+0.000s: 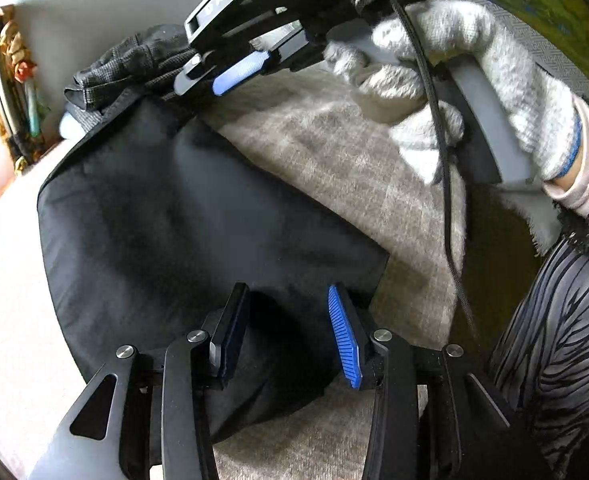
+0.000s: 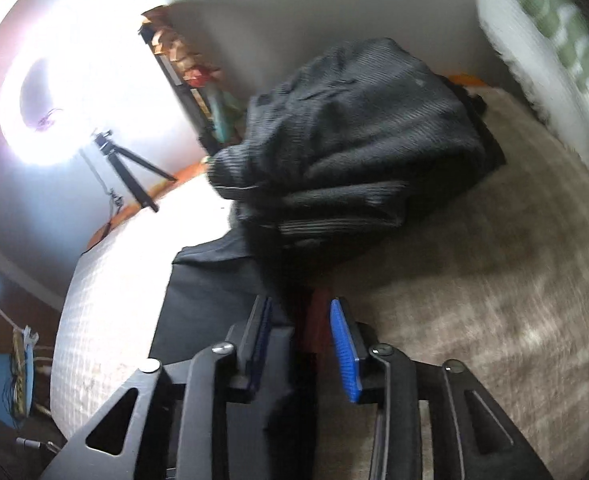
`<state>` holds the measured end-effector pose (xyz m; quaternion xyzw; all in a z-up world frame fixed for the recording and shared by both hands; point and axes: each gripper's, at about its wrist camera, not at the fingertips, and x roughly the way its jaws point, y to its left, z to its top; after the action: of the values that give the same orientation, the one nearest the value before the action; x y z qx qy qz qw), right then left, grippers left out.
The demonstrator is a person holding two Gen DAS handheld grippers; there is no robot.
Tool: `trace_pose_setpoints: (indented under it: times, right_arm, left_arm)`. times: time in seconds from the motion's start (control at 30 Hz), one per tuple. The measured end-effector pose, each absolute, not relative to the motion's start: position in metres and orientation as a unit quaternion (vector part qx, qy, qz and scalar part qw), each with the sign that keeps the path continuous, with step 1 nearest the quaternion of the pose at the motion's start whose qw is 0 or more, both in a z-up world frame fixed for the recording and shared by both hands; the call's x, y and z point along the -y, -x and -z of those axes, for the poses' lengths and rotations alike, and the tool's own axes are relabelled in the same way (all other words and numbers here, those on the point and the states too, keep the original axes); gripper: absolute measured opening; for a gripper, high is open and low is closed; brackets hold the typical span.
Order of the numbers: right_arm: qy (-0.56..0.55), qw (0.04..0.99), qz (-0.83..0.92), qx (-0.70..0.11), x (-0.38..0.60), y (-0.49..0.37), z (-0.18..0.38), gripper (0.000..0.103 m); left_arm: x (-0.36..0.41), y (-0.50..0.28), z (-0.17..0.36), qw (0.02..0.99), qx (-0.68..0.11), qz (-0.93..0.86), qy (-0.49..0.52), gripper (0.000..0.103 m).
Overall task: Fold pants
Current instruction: 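Open both tools and release the folded trousers onto the bed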
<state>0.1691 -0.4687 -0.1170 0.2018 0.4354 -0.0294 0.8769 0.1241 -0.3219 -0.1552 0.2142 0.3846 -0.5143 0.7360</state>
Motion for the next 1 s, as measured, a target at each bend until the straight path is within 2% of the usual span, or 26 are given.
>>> trace_pose_setpoints:
  times: [0.07, 0.27, 0.4, 0.57, 0.8, 0.97, 1.0]
  right_arm:
    - [-0.200, 0.874, 0.019, -0.441, 0.464, -0.174, 0.119, 0.042]
    - [-0.168, 0.884, -0.043, -0.434, 0.433, -0.169, 0.110, 0.041]
    - [-0.127, 0.868, -0.061, -0.476, 0.416, -0.164, 0.125, 0.038]
    - [-0.090, 0.848, -0.051, -0.520, 0.420, -0.156, 0.149, 0.037]
    - [-0.082, 0.828, -0.047, -0.552, 0.427, -0.148, 0.174, 0.037]
    - [-0.101, 0.838, -0.046, -0.535, 0.435, -0.148, 0.167, 0.045]
    - [-0.104, 0.842, -0.043, -0.528, 0.437, -0.148, 0.165, 0.057]
  left_arm:
    - [0.318, -0.125, 0.150, 0.741, -0.389, 0.511, -0.197, 0.039]
    - [0.293, -0.140, 0.130, 0.761, -0.383, 0.497, -0.167, 0.039]
    - [0.275, -0.159, 0.128, 0.777, -0.390, 0.473, -0.144, 0.039]
    - [0.258, -0.180, 0.140, 0.786, -0.414, 0.446, -0.112, 0.039]
    - [0.256, -0.194, 0.169, 0.775, -0.441, 0.437, -0.117, 0.039]
    - [0.250, -0.198, 0.161, 0.782, -0.440, 0.428, -0.106, 0.041]
    - [0.245, -0.201, 0.158, 0.785, -0.439, 0.426, -0.097, 0.043]
